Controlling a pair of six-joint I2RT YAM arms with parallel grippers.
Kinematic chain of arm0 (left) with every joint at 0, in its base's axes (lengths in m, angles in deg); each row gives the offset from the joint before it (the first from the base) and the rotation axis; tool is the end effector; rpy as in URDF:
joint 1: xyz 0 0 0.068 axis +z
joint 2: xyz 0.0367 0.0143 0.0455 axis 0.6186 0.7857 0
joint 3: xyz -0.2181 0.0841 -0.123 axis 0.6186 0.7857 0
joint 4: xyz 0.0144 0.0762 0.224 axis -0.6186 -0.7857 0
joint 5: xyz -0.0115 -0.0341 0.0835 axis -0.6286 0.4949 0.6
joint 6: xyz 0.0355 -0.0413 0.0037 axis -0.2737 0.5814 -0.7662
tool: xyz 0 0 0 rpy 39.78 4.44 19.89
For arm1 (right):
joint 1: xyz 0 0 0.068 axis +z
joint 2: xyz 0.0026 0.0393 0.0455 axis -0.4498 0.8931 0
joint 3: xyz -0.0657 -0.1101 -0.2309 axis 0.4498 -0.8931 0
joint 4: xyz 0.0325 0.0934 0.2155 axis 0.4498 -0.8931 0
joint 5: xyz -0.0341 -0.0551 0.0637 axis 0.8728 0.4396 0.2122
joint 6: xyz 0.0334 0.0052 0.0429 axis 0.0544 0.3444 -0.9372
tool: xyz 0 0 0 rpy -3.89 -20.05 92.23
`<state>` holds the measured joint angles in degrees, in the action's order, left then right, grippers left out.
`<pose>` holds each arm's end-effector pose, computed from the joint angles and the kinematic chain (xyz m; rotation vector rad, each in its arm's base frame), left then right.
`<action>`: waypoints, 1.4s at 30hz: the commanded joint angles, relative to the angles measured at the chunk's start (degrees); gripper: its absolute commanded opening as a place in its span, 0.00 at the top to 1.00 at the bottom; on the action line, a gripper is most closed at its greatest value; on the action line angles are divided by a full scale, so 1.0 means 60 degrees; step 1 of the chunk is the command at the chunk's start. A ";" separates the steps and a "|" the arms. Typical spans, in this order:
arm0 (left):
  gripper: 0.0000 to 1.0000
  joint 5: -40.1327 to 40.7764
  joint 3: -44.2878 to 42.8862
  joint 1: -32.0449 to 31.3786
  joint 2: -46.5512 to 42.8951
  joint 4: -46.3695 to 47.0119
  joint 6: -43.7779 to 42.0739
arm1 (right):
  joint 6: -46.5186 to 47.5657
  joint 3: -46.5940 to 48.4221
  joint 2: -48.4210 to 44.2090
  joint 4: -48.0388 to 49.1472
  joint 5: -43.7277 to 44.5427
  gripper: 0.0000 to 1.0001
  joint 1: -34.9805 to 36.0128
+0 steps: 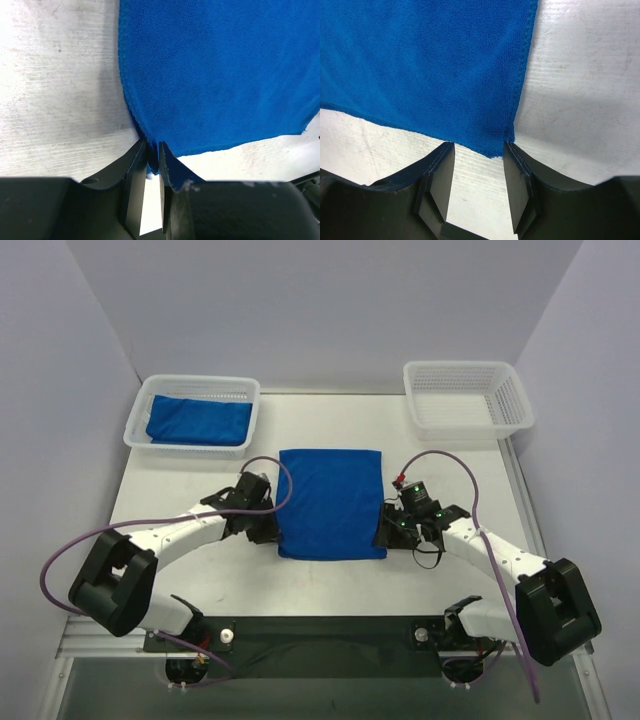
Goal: Fold and stack the towels
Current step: Fold the towel
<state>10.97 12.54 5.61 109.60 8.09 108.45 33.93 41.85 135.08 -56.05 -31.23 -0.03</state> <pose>0.2014 -0.1331 0.1798 -0.2944 2.7423 -0.5614 0.1916 0.1069 0.1903 -0.0750 2.4952 0.7452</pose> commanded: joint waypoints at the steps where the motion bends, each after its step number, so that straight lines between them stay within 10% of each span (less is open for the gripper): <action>1: 0.73 0.0180 -0.0438 -0.0104 -0.0235 -0.0230 -0.0137 | -0.0027 -0.0100 0.0005 -0.0040 0.0165 0.56 0.0033; 11: 0.69 0.0194 -0.0453 -0.0148 0.0073 -0.0392 -0.0269 | -0.0086 -0.0174 0.0034 0.0033 0.0165 0.56 0.0033; 17: 0.99 0.0166 -0.0468 -0.0206 0.0219 -0.0406 -0.0312 | -0.0116 -0.0261 0.0049 0.0106 0.0208 0.56 0.0047; 31: 1.00 0.0165 -0.1186 -0.0265 -0.0396 -0.1256 -0.0342 | -0.0541 -0.0482 0.0139 0.0693 0.0354 0.66 0.0018; 42: 1.00 -0.0010 -0.0966 -0.0309 -0.0235 -0.1183 -0.0341 | 0.1288 0.3730 0.1613 0.0150 0.0531 0.65 -0.0216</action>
<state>11.56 7.10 4.10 108.20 1.18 106.86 37.27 56.67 139.95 -55.35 -29.16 -0.58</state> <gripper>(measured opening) 0.029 0.353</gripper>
